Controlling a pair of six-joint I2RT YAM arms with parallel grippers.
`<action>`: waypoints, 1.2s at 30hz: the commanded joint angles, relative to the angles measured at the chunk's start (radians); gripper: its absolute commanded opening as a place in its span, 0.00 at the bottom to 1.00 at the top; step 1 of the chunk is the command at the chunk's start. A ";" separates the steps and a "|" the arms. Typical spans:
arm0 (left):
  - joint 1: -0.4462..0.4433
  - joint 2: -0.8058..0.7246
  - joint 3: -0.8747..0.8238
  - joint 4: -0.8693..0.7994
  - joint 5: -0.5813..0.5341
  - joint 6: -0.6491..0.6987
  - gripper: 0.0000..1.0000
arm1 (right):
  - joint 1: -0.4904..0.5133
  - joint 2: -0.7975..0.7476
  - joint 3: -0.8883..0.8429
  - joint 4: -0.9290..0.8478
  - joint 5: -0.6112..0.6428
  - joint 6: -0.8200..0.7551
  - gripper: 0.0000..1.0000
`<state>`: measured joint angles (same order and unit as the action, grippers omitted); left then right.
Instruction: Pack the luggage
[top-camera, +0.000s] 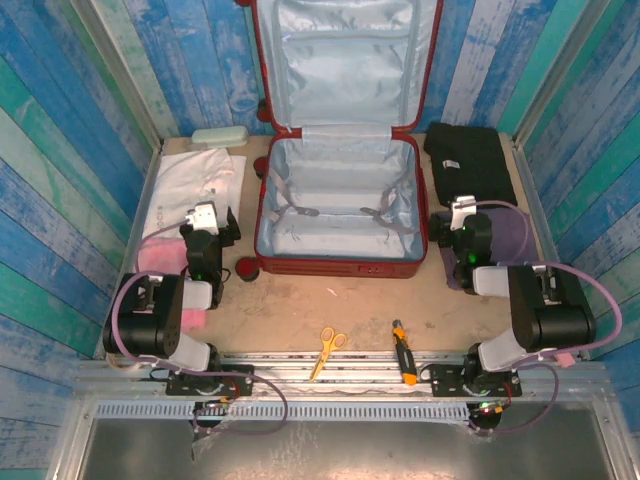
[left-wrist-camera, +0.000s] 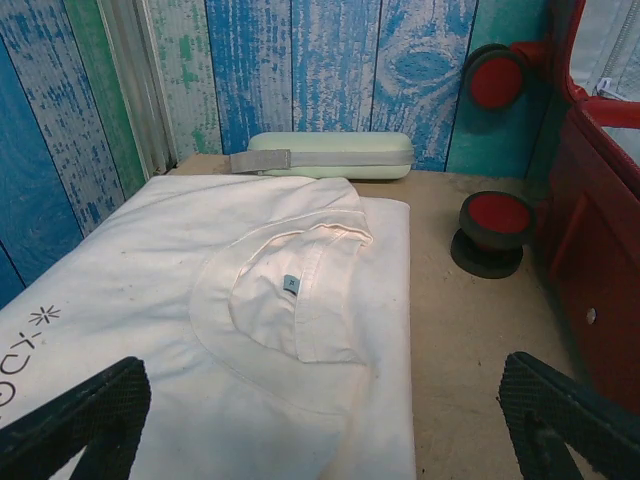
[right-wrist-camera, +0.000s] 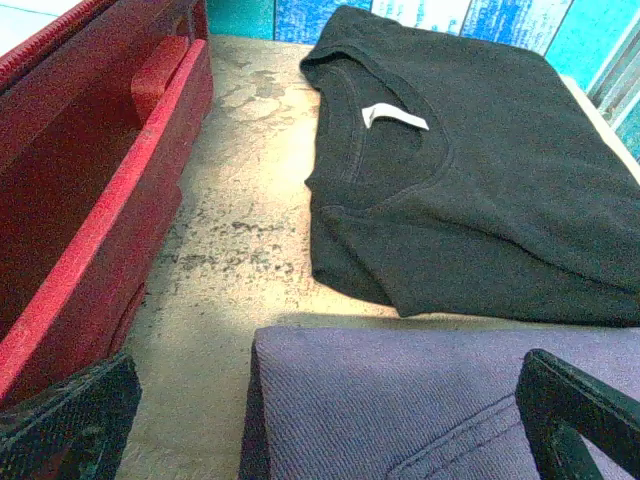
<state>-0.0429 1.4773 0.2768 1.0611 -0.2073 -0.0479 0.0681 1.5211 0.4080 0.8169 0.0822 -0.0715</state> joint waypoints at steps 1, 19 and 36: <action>-0.001 0.020 -0.001 -0.004 -0.003 0.009 0.93 | 0.008 -0.006 0.003 0.011 0.001 -0.001 1.00; 0.000 0.019 -0.002 -0.001 -0.001 0.008 0.93 | 0.007 -0.006 0.003 0.010 -0.002 0.002 1.00; -0.059 -0.357 0.139 -0.415 -0.105 -0.114 0.93 | -0.011 -0.279 0.243 -0.523 0.109 0.189 1.00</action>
<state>-0.0990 1.2945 0.3542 0.7780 -0.2359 -0.0589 0.0933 1.3170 0.5156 0.5243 0.1188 -0.0158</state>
